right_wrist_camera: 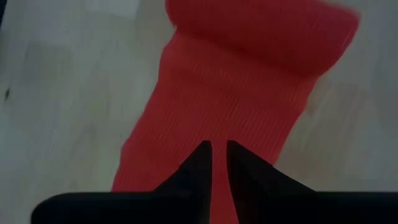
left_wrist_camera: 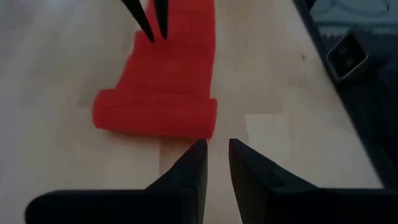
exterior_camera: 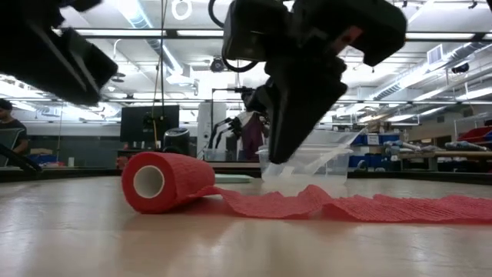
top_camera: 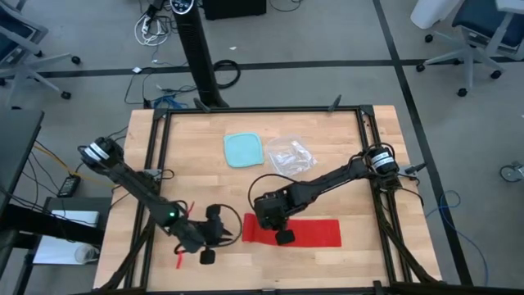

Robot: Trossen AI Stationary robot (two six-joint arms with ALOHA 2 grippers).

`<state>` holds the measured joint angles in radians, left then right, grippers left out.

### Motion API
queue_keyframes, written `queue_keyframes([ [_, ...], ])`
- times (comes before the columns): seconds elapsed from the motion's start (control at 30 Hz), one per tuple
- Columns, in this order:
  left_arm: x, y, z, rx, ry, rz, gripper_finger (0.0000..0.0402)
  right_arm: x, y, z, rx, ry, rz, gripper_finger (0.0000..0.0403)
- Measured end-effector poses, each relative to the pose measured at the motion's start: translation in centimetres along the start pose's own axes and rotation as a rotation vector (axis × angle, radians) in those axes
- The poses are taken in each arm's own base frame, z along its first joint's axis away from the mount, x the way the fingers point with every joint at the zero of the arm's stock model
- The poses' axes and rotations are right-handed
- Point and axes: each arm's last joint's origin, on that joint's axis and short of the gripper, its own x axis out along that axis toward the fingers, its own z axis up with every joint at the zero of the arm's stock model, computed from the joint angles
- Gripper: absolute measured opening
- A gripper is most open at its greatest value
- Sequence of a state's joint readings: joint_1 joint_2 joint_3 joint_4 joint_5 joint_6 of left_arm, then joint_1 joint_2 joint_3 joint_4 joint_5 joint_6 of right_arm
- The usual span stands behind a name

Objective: Roll bandage
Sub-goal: Roll the red bandage

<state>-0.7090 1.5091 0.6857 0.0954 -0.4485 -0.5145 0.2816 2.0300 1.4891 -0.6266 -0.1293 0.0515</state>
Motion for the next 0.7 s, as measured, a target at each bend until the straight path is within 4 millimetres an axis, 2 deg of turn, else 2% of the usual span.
queue_keyframes([
  [0.3, 3.1, -0.3, 0.5, 0.099, 0.069, 0.042, 0.0072, 1.0, 1.1, -0.9, 0.059, 0.01, -0.031, 0.005],
  [0.43, 3.8, 0.3, 0.5, 0.095, 0.098, 0.076, 0.0072, 1.9, 1.7, -1.8, 0.082, 0.019, -0.045, 0.005],
  [0.7, 4.6, 1.8, 1.1, 0.035, 0.098, 0.122, 0.0072, 2.3, 3.4, -2.1, 0.085, -0.015, -0.155, 0.005],
])
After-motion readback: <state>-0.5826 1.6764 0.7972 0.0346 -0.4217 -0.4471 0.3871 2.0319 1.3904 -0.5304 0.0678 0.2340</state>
